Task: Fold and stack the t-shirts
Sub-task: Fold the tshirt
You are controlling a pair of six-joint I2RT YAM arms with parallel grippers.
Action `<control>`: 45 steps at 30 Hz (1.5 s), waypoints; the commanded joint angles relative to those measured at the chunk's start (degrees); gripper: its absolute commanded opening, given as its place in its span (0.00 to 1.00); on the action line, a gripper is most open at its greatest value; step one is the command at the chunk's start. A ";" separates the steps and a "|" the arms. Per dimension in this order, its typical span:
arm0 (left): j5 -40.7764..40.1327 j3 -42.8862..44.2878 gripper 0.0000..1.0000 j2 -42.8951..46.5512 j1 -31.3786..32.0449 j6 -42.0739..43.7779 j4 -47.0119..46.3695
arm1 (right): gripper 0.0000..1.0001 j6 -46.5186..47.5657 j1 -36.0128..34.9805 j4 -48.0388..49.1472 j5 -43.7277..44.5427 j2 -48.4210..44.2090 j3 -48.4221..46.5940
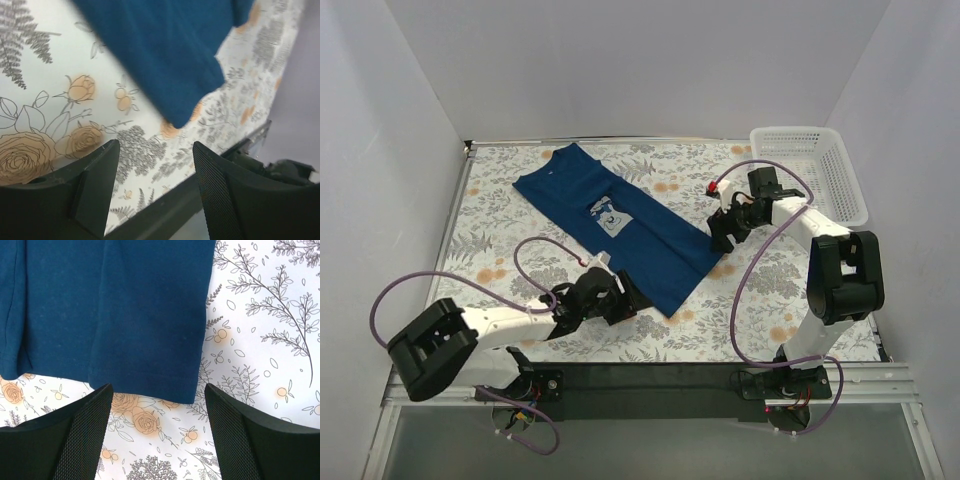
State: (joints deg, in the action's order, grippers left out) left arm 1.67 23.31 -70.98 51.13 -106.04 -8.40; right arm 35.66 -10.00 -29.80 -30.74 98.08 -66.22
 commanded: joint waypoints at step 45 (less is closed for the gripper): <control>-7.21 -2.06 0.64 41.28 5.12 -9.77 33.72 | 0.72 25.73 -2.83 -6.58 -17.85 -13.70 6.97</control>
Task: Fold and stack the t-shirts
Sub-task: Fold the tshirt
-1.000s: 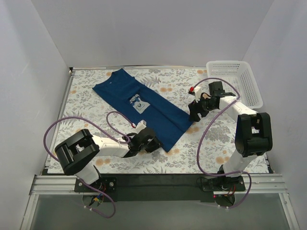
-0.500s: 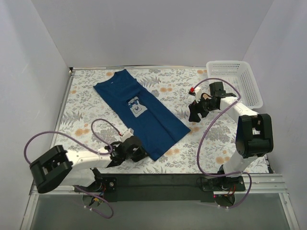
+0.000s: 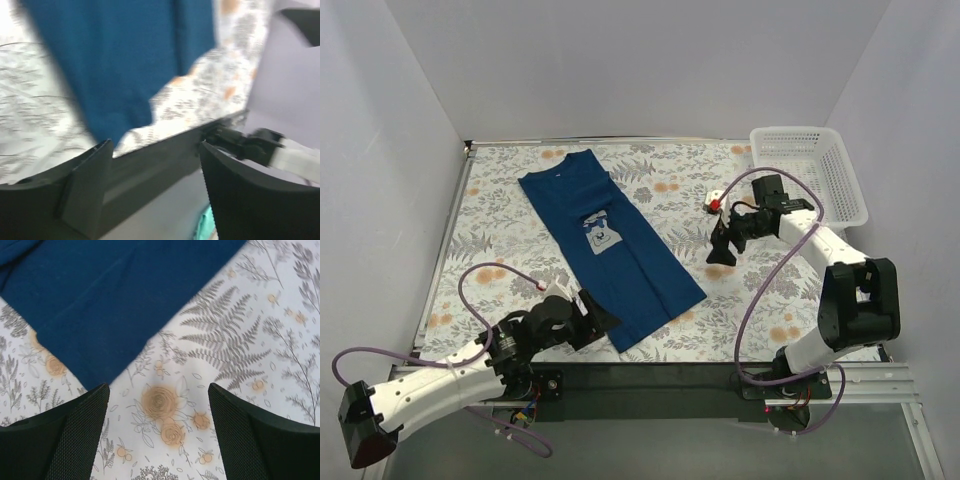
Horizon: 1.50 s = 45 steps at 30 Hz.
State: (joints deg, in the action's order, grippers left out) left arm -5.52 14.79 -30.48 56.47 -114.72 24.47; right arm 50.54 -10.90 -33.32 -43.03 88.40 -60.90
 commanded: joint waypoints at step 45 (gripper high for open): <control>-17.42 23.36 0.31 -51.79 22.72 40.19 -1.44 | 0.65 46.84 -14.68 -12.29 -2.51 -2.37 10.02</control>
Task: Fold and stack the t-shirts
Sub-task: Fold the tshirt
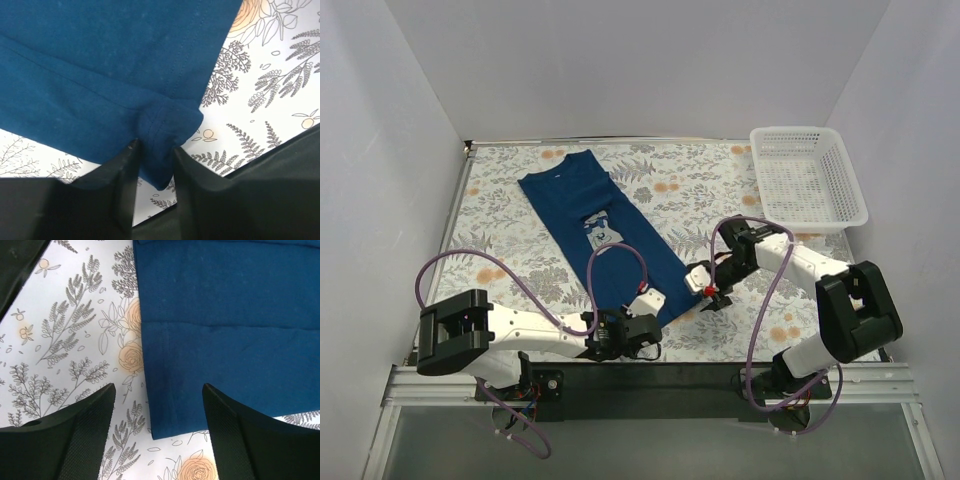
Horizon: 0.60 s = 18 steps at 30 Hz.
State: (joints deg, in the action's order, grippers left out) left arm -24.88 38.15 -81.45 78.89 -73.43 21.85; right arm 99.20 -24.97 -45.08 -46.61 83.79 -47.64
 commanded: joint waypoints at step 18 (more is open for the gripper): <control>4.76 -1.76 0.18 2.00 0.30 -3.12 0.83 | 0.44 -6.38 -7.37 6.84 15.41 4.89 0.79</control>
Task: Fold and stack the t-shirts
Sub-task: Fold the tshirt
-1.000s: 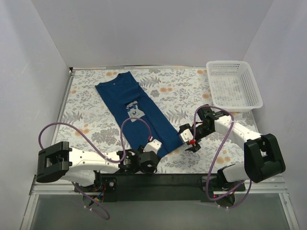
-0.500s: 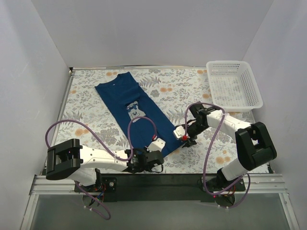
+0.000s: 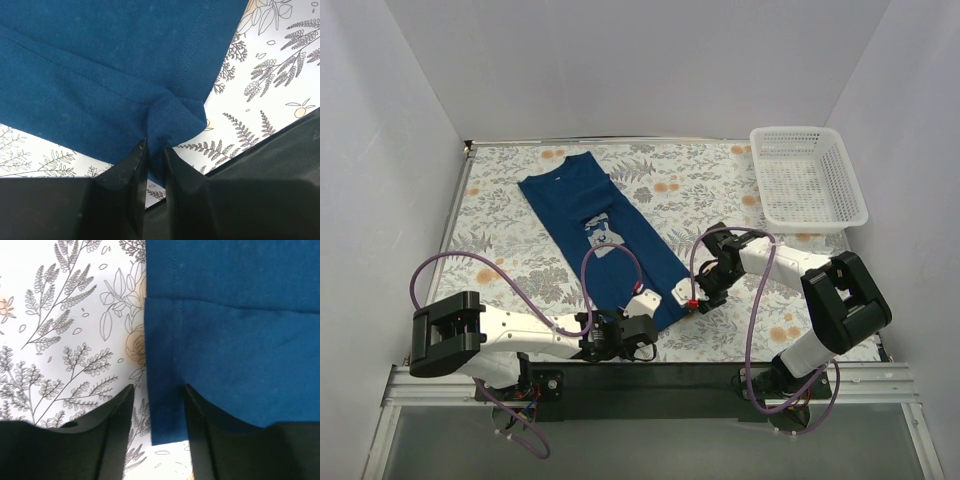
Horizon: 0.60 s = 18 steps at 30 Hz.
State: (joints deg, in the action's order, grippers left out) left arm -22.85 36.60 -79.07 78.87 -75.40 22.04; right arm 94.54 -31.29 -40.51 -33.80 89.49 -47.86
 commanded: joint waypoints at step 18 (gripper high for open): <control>10.46 -3.03 0.00 13.49 0.23 9.03 -6.23 | 0.01 -6.14 -3.52 -2.70 0.94 -3.01 -5.20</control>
State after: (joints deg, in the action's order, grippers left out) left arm -15.68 32.97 -70.28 78.87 -70.91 17.89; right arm 87.18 -34.59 -35.27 -31.66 87.83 -47.03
